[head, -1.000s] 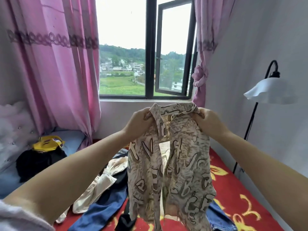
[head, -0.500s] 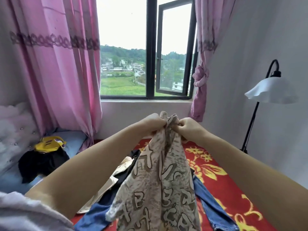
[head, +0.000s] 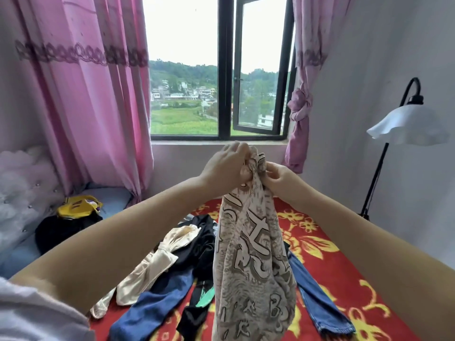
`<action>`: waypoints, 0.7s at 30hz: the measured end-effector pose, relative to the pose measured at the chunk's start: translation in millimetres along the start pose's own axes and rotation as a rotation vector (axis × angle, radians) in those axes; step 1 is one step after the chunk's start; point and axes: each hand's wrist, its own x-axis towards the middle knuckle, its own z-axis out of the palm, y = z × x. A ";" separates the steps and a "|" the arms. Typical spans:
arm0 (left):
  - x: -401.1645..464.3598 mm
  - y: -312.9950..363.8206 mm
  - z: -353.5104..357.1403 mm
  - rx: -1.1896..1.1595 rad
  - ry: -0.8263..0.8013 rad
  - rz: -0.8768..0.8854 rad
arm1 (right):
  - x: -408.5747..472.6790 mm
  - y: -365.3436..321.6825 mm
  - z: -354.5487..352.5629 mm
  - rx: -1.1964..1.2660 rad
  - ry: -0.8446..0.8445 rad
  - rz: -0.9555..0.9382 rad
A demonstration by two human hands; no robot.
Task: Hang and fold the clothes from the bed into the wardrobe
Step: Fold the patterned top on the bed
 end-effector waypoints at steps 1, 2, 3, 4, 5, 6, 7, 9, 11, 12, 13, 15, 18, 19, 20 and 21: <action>2.4 -3.5 -1.3 0.082 -0.007 0.075 | -1.1 -0.7 -0.9 -0.078 -0.004 -0.031; 5.2 -6.4 -3.7 0.136 -0.076 0.138 | -2.5 -1.8 -1.5 -0.182 -0.015 -0.061; 8.8 -8.5 -6.1 0.168 -0.181 0.181 | -3.9 -3.0 -1.7 -0.293 -0.035 -0.088; 11.8 -9.7 -7.7 0.160 -0.304 0.200 | -5.3 -3.9 -1.3 -0.386 -0.057 -0.110; 13.7 -9.3 -8.8 0.095 -0.424 0.188 | -6.5 -3.9 -0.7 -0.441 -0.072 -0.121; 15.1 -8.9 -8.2 0.006 -0.523 0.141 | -6.9 -2.4 -0.1 -0.468 -0.075 -0.121; 16.4 -8.8 -6.7 -0.055 -0.581 0.081 | -7.5 0.0 0.5 -0.492 -0.063 -0.118; 18.6 -7.5 -4.0 -0.031 -0.608 0.016 | -7.5 8.5 4.1 -0.552 -0.015 -0.093; 21.7 -2.6 0.7 0.055 -0.600 0.041 | -5.3 20.1 9.0 -0.600 0.034 -0.015; 23.4 0.7 2.5 0.080 -0.596 0.065 | -3.4 26.7 11.2 -0.637 0.041 0.036; 25.2 3.6 3.7 0.090 -0.596 0.086 | -1.1 34.1 12.4 -0.676 0.028 0.087; 29.0 6.8 2.8 0.119 -0.611 0.124 | 1.7 49.9 11.5 -0.733 -0.035 0.225; 34.6 5.1 -2.3 0.148 -0.664 0.104 | -0.4 69.6 4.8 -0.838 -0.206 0.452; 35.5 4.4 -3.4 0.150 -0.681 0.090 | -1.9 74.8 2.4 -0.853 -0.234 0.495; 36.4 3.6 -3.5 0.151 -0.692 0.080 | -3.0 78.7 -0.3 -0.851 -0.242 0.517; 37.1 2.6 -2.9 0.149 -0.702 0.072 | -3.6 82.7 -3.2 -0.852 -0.241 0.520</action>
